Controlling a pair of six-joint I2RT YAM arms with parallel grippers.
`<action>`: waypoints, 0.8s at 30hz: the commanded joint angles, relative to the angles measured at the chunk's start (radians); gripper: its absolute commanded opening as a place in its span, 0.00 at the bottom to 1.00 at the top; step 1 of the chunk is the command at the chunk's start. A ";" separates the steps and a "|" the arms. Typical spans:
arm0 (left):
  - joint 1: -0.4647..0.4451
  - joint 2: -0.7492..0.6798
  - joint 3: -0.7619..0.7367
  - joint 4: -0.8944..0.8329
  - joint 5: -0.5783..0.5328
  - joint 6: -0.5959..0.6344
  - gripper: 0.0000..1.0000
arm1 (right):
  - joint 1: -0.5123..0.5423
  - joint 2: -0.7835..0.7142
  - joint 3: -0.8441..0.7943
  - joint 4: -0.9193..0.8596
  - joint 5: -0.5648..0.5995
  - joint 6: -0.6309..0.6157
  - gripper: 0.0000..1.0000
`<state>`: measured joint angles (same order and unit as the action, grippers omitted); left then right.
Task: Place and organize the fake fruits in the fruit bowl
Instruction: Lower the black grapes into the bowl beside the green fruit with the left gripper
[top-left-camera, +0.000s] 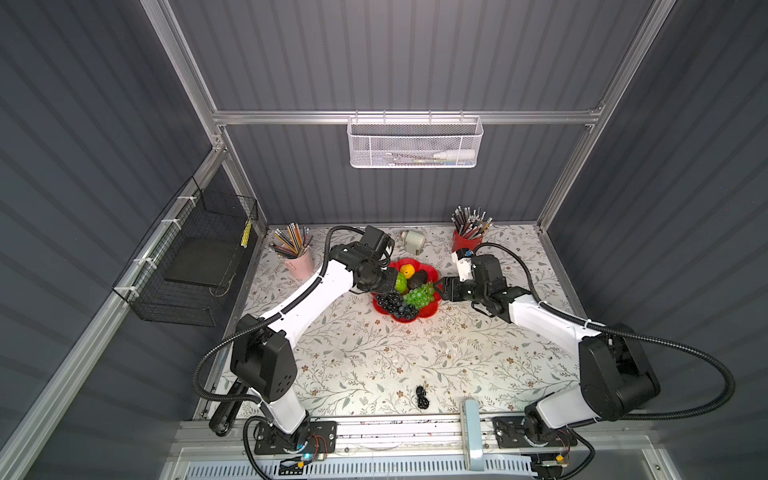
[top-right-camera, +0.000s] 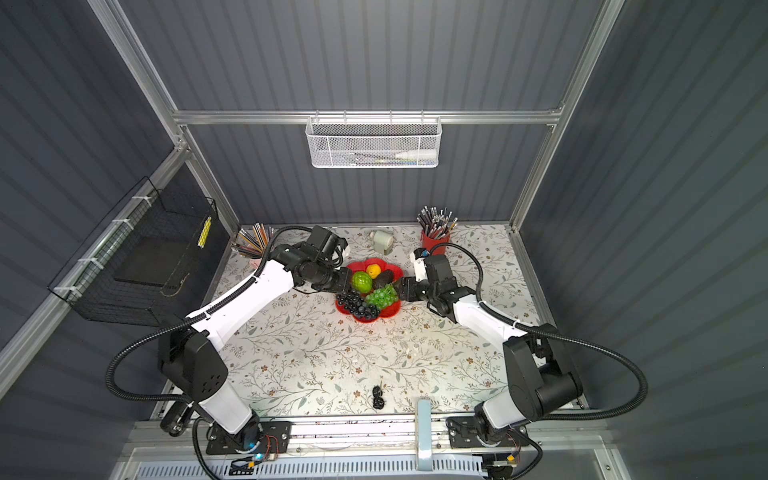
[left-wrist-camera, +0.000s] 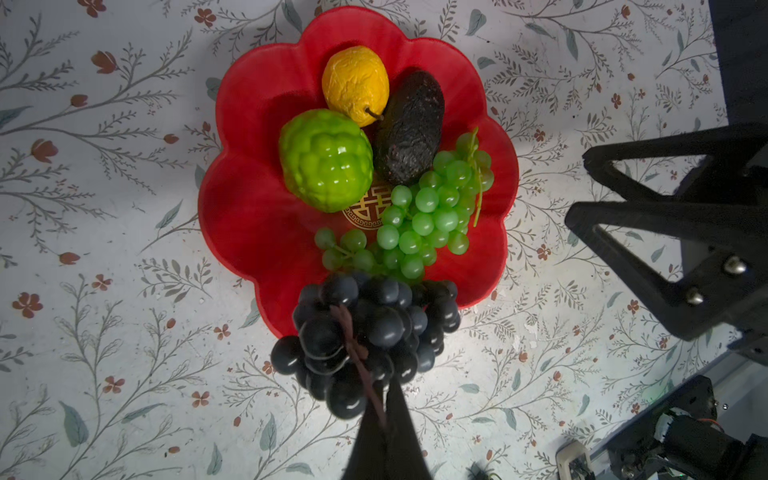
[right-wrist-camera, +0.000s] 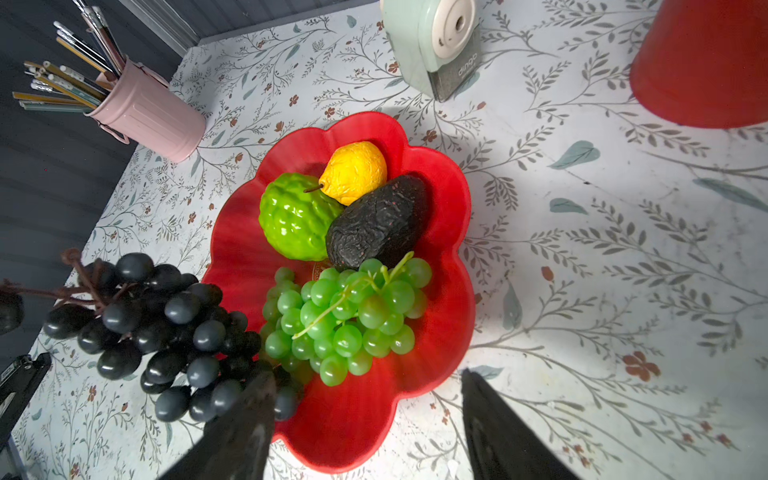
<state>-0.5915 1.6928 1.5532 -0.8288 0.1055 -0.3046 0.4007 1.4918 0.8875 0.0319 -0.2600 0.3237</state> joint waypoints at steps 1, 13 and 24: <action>0.024 0.017 -0.014 0.028 -0.007 0.041 0.00 | 0.006 -0.041 -0.018 0.052 -0.013 0.025 0.71; 0.068 0.123 0.014 0.077 0.010 0.085 0.00 | 0.034 -0.007 0.001 0.041 -0.085 0.020 0.71; 0.099 0.205 0.036 0.164 0.035 0.083 0.00 | 0.071 0.026 0.034 0.022 -0.130 0.006 0.71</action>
<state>-0.5007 1.8740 1.5555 -0.6949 0.1177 -0.2405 0.4545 1.5089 0.8890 0.0723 -0.3676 0.3401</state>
